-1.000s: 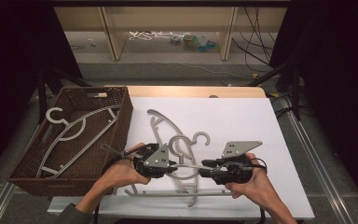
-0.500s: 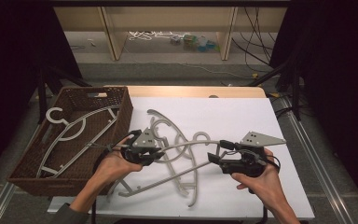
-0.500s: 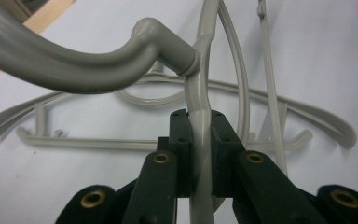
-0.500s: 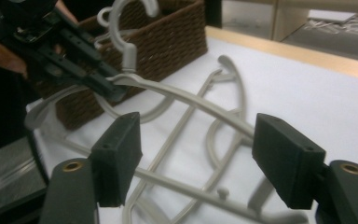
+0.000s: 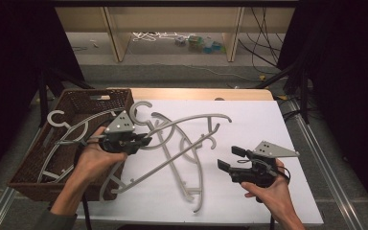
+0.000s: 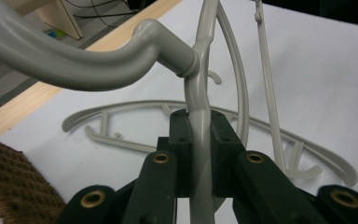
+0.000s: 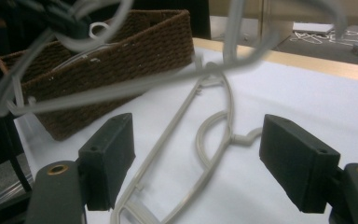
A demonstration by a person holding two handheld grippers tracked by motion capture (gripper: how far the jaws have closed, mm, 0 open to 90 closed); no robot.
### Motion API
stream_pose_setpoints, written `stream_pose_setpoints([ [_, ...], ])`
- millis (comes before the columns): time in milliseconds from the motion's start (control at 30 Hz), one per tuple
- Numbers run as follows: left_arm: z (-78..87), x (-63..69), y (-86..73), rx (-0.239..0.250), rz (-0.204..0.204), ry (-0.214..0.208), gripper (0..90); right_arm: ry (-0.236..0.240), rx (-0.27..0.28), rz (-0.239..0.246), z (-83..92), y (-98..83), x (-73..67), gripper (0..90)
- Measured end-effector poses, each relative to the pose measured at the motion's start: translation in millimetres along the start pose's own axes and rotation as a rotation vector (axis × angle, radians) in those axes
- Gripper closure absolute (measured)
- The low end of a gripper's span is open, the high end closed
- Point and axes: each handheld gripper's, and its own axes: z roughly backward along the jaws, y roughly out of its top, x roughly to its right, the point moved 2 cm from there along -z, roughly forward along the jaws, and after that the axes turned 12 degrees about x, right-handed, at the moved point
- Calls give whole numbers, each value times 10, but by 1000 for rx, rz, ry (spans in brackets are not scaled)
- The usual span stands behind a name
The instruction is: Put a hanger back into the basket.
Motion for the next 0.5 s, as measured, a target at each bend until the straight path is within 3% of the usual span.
stream_pose_setpoints([
  [100,121,-83,133,11,-7,15,820,0,-14,-5,-7,-39,-7,269],
  [233,294,-314,282,20,22,70,821,4,-28,-18,-11,-86,-18,256],
  [300,369,-417,301,23,21,92,821,-3,-5,11,-24,-103,1,251],
  [367,436,-517,292,28,32,120,820,-3,-22,-8,-18,-126,-6,243],
  [400,476,-564,281,15,44,132,820,-7,-14,11,-21,-133,6,241],
  [500,556,-738,227,37,61,165,820,-3,-28,-11,-27,-161,-12,235],
])
